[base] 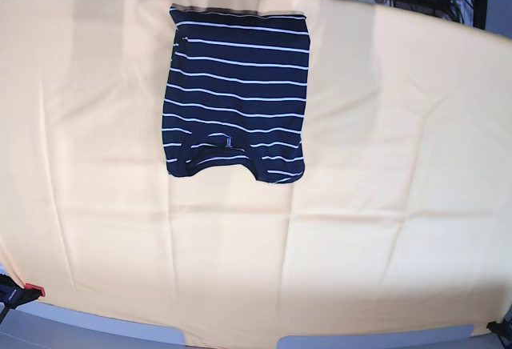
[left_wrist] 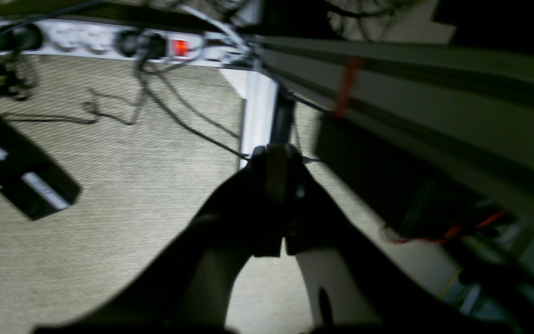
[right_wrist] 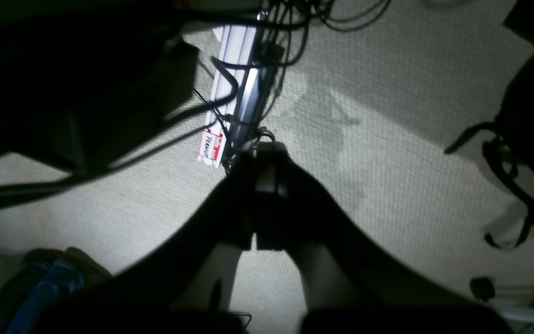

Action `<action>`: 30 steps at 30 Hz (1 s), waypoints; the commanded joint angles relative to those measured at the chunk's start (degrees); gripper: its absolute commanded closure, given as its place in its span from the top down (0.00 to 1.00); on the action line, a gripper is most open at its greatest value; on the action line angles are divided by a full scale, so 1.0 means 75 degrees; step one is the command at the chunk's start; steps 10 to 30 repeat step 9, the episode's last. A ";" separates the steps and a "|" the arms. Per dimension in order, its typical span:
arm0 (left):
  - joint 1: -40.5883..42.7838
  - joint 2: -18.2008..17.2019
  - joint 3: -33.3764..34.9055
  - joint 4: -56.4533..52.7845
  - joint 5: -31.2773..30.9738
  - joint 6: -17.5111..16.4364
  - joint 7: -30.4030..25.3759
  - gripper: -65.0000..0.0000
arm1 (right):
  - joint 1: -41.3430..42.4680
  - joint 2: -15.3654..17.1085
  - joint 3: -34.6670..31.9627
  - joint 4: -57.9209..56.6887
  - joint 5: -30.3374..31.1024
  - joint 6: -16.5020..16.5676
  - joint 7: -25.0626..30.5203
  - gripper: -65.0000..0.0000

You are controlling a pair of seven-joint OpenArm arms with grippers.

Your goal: Fold the T-shirt properly

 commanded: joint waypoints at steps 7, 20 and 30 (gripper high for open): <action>0.0236 0.0571 0.0813 0.0026 0.0000 0.0679 -0.0857 0.00 | -0.0082 -0.0163 -0.0102 0.0023 0.0076 -0.0358 0.0271 0.00; 0.0233 0.0603 0.0819 0.0026 0.0000 0.0723 -0.0857 0.00 | -0.0087 -0.0163 -0.0102 0.0023 0.0073 -0.0356 0.0271 0.00; 0.0233 0.0603 0.0819 0.0026 0.0000 0.0723 -0.0857 0.00 | -0.0087 -0.0163 -0.0102 0.0023 0.0073 -0.0356 0.0271 0.00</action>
